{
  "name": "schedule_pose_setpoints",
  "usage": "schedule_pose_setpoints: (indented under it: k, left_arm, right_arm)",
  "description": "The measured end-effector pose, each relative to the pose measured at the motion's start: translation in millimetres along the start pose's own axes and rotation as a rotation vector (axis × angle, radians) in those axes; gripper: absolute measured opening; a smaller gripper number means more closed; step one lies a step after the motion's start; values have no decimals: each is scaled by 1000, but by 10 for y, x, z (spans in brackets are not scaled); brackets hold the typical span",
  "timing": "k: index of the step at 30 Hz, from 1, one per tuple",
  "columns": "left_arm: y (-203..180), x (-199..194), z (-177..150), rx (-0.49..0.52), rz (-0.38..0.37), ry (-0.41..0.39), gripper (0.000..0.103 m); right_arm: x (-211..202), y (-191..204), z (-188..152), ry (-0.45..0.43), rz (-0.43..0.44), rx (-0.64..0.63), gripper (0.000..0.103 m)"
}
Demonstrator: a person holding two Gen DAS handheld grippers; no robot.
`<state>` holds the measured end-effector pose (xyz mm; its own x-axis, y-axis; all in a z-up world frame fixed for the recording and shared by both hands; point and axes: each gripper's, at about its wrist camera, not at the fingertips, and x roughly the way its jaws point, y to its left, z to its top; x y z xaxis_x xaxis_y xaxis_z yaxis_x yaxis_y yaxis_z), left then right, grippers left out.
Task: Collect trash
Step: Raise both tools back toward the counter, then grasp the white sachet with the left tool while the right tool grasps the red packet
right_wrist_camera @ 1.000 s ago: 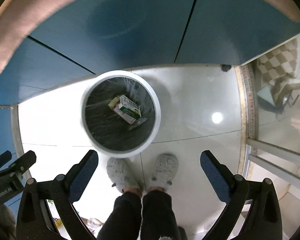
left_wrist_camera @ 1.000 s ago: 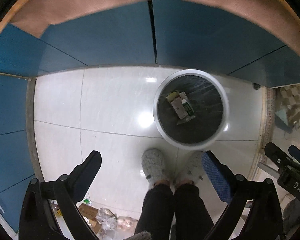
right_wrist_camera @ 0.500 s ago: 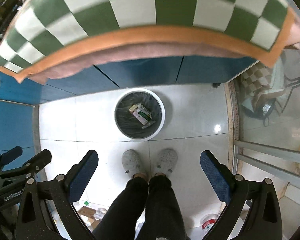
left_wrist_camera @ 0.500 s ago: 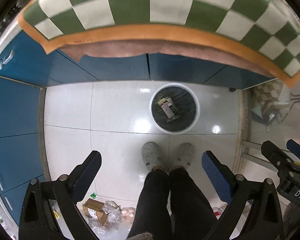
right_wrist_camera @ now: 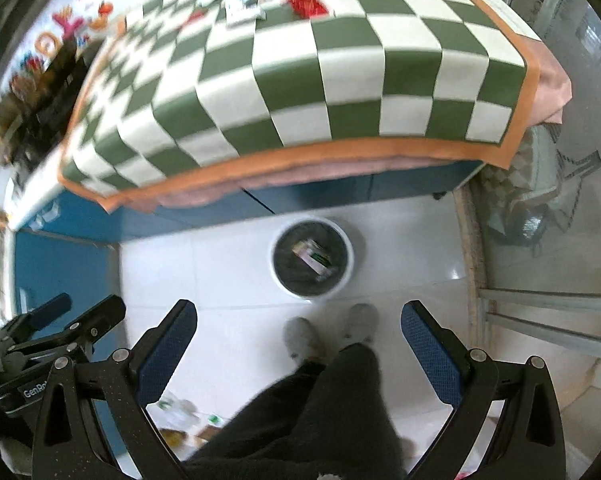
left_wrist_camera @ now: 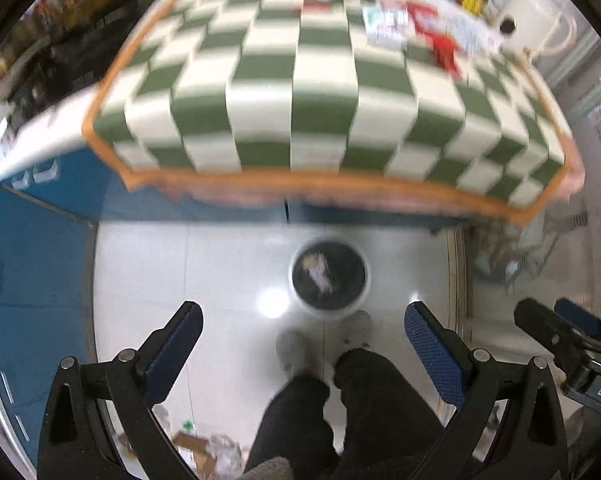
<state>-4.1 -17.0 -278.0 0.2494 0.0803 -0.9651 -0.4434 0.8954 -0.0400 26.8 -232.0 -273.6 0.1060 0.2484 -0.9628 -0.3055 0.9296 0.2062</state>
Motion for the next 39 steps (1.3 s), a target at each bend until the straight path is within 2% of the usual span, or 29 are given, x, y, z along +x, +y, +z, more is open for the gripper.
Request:
schedule_pose_setpoints:
  k: [3, 6, 8, 11, 13, 14, 15, 17, 19, 20, 21, 23, 26, 27, 28, 29, 30, 31, 39]
  left_arm:
    - [-23, -138, 499, -21, 47, -87, 103]
    - [-21, -158, 1021, -83, 62, -116, 103]
    - [-39, -57, 1354, -117, 88, -125, 103]
    - [-108, 200, 1830, -176, 145, -100, 103]
    - [-136, 392, 2103, -218, 149, -60, 103]
    - [-154, 489, 2239, -237, 147, -41, 103]
    - [-179, 595, 2372, -249, 142, -26, 102]
    - [-243, 749, 2590, -256, 147, 3, 102]
    - [-324, 929, 2776, -252, 138, 28, 102]
    - [-362, 985, 2830, -247, 130, 38, 101]
    - [-404, 1044, 2885, -241, 112, 48, 98]
    - [-511, 1168, 2991, -227, 70, 68, 88]
    - [-693, 1365, 3119, -197, 24, 109, 75]
    - [-752, 1435, 3148, -187, 15, 124, 63]
    - [-819, 1518, 3176, -174, 10, 141, 43]
    - [-855, 1571, 3193, -168, 6, 152, 32]
    - [-890, 1604, 3202, -165, 13, 152, 26]
    - [-922, 1582, 3214, -153, 27, 126, 17]
    - [-1011, 1237, 2994, -91, 155, 29, 6]
  right_arm:
    - [-152, 28, 397, -46, 38, 24, 103]
    - [-300, -18, 902, -103, 44, 39, 103]
    - [-282, -52, 1340, -135, 43, 42, 103]
    - [15, -123, 2077, -147, 49, 49, 103]
    - [268, -174, 2522, -131, 50, 55, 96]
    - [452, -198, 2802, -110, 58, 63, 83]
    - [587, -202, 2982, -97, 65, 61, 75]
    - [897, -174, 3345, -65, 81, 25, 72]
    - [1141, -99, 3516, -22, 87, -34, 69]
    - [1300, -32, 3600, 22, 83, -82, 51]
    - [1376, 5, 3621, 44, 97, -111, 47]
    - [1367, 113, 3635, 6, 71, -208, 42]
    - [1324, 26, 3653, -14, 75, -212, 35]
    - [1296, -45, 3672, -27, 68, -200, 34]
    - [1271, -134, 3702, -32, 73, -180, 33]
    - [1250, -242, 3736, -34, 80, -150, 32]
    - [1222, -307, 3761, -37, 80, -136, 32]
    - [1204, -377, 3788, -40, 78, -125, 32]
    - [970, -599, 3767, -91, 83, -85, 30]
